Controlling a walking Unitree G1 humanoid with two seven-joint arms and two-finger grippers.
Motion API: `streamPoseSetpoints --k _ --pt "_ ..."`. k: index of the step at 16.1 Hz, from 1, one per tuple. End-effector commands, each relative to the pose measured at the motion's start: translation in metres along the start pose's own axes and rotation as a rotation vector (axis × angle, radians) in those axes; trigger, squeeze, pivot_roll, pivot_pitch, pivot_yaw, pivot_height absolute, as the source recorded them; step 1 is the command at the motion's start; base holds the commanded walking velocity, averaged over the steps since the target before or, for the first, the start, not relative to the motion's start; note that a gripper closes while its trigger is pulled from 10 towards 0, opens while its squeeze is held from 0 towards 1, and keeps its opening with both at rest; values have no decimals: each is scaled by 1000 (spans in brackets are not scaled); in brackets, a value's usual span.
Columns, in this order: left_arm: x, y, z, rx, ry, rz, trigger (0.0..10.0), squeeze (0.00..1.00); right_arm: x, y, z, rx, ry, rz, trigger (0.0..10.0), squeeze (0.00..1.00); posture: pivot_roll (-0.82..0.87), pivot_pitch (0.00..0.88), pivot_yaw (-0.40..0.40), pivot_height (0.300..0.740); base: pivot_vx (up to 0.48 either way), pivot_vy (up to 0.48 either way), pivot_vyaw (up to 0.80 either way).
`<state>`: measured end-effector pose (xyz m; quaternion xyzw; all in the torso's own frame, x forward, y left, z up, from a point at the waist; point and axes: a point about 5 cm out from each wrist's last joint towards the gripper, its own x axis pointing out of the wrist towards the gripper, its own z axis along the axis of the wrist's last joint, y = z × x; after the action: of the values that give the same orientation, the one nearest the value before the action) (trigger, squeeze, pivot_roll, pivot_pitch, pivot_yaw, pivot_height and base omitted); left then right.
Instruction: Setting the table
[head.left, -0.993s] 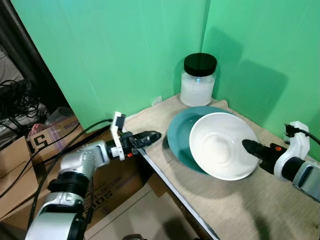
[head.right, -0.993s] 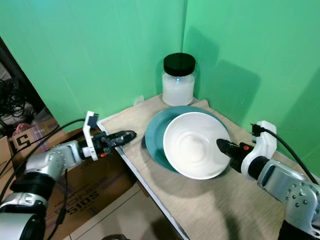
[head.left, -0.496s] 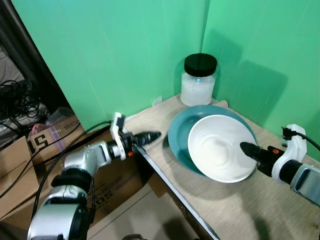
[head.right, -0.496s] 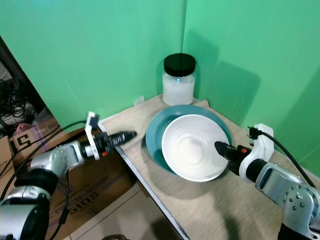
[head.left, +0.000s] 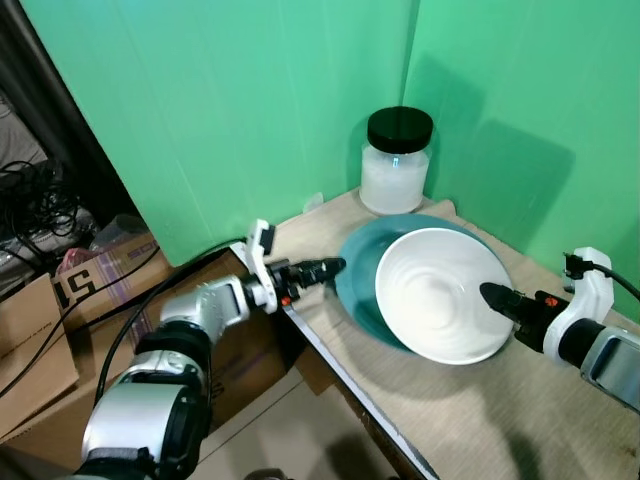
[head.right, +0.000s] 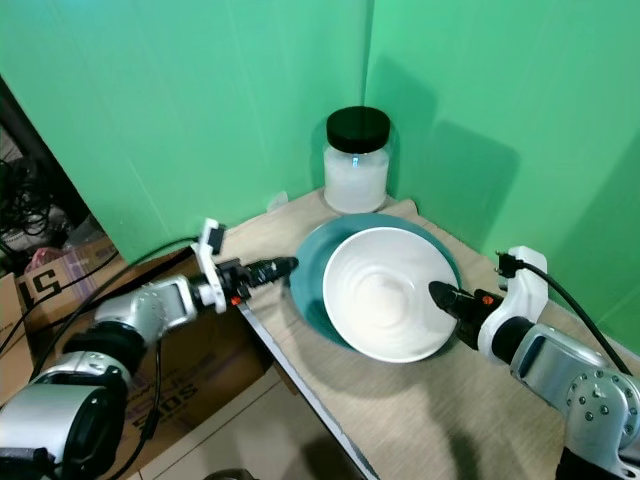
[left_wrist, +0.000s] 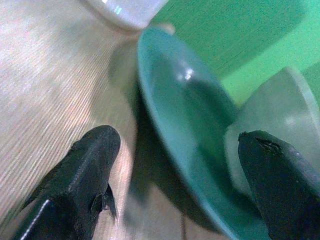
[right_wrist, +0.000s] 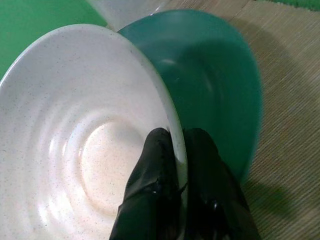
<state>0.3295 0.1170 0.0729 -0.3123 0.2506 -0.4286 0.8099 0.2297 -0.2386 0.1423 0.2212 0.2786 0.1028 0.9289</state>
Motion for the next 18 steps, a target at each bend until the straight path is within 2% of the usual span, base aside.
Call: streamPoseSetpoints --k 1,2,3,4,7,9,18 --pt "0 1 3 21 15 21 10000 0 -2 3 3 -13 -11 18 0 0 -41 0 75 740 0 0 0" --pt "5 -4 5 5 11 -23 10000 0 -4 3 4 -16 -15 15 0 0 -50 0 82 740 0 0 0" --pt "9 -7 4 0 18 -45 5529 0 -4 3 4 -16 -16 15 0 0 -51 0 83 740 0 0 0" --pt "13 -10 2 0 37 -66 0 0 -4 3 4 -17 -17 16 0 0 -51 0 84 740 0 0 0" --pt "19 -14 -10 9 136 -102 0 0 -4 4 3 -16 -17 18 0 0 -52 0 90 740 0 0 0" --pt "19 -13 -13 11 159 -95 0 0 -4 4 4 -16 -18 18 0 0 -52 0 90 740 0 0 0" --pt "15 -11 -3 0 98 -89 0 0 -2 6 4 -21 -16 30 0 0 -43 0 85 740 0 0 0"
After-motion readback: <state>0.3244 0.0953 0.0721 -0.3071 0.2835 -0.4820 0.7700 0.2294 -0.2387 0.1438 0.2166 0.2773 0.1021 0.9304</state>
